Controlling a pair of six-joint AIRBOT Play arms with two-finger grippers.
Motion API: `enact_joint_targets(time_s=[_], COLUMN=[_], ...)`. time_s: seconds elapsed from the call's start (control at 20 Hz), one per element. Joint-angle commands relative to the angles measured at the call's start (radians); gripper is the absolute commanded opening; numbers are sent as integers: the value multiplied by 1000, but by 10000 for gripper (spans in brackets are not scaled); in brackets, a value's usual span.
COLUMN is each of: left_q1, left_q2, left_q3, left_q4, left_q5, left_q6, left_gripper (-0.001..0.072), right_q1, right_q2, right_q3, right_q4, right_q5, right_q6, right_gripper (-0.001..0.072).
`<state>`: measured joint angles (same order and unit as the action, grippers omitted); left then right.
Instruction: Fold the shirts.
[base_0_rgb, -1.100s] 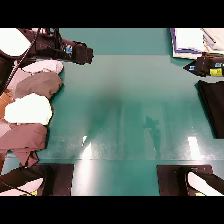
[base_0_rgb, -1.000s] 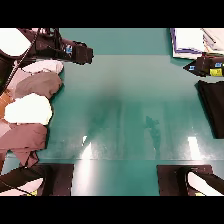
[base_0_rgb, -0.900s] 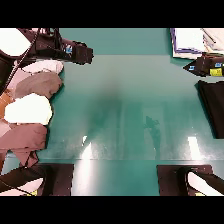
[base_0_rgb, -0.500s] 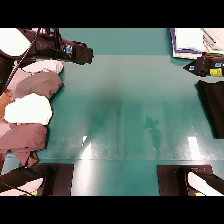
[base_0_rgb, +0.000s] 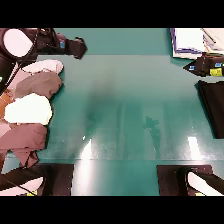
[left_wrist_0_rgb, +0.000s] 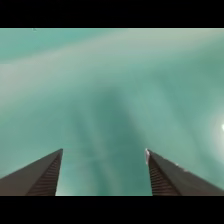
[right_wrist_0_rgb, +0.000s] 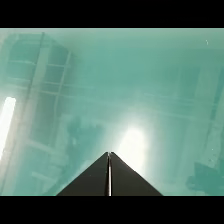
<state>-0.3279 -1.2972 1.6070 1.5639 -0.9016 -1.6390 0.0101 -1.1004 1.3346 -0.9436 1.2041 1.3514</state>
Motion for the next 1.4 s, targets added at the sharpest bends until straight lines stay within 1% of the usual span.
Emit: enact_joint_targets(time_s=[0.0, 0.15, 0.3, 0.5, 0.7, 0.75, 0.8, 0.85, 0.9, 1.0, 1.05, 1.15, 1.25, 1.35], left_q1=[145, 291, 394, 462, 467, 467, 467, 467, 467, 462, 457, 422, 364, 282], left_q2=[-84, -219, -365, -499, -529, -529, -528, -525, -521, -495, -463, -352, -217, -82], left_q3=[0, 0, 0, 0, 3, 16, 39, 69, 111, 211, 253, 327, 382, 399], left_q4=[184, 183, 182, 183, 183, 179, 179, 179, 180, 179, 180, 179, 178, 172], left_q5=[35, 87, 163, 246, 298, 285, 259, 224, 177, 90, 74, 56, -10, -72], left_q6=[-84, -94, -118, -116, -115, -116, -115, -115, -112, -106, -100, -40, 27, 63], left_gripper=[622, 622, 622, 622, 620, 514, 271, 60, 19, 19, 19, 19, 18, 18], right_q1=[1, 2, 2, 2, 4, 5, 5, 5, 5, 5, 5, 5, 5, 5], right_q2=[1, 1, 1, 1, 1, 1, 1, 1, 1, 1, 2, 1, 1, 1], right_q3=[1, 1, 1, 0, 0, 0, 0, 1, 1, 1, 4, 46, 123, 209], right_q4=[0, 0, 0, 0, 0, 0, 1, 1, 1, 6, 19, 35, 34, 27], right_q5=[0, 0, 0, 0, 0, -2, -1, -1, -1, -11, -23, -26, -26, -27], right_q6=[0, 0, 0, 0, 1, 1, 1, 1, 1, 1, 1, 1, 1, 0], right_gripper=[14, 14, 14, 14, 14, 14, 14, 14, 14, 14, 14, 14, 14, 14])
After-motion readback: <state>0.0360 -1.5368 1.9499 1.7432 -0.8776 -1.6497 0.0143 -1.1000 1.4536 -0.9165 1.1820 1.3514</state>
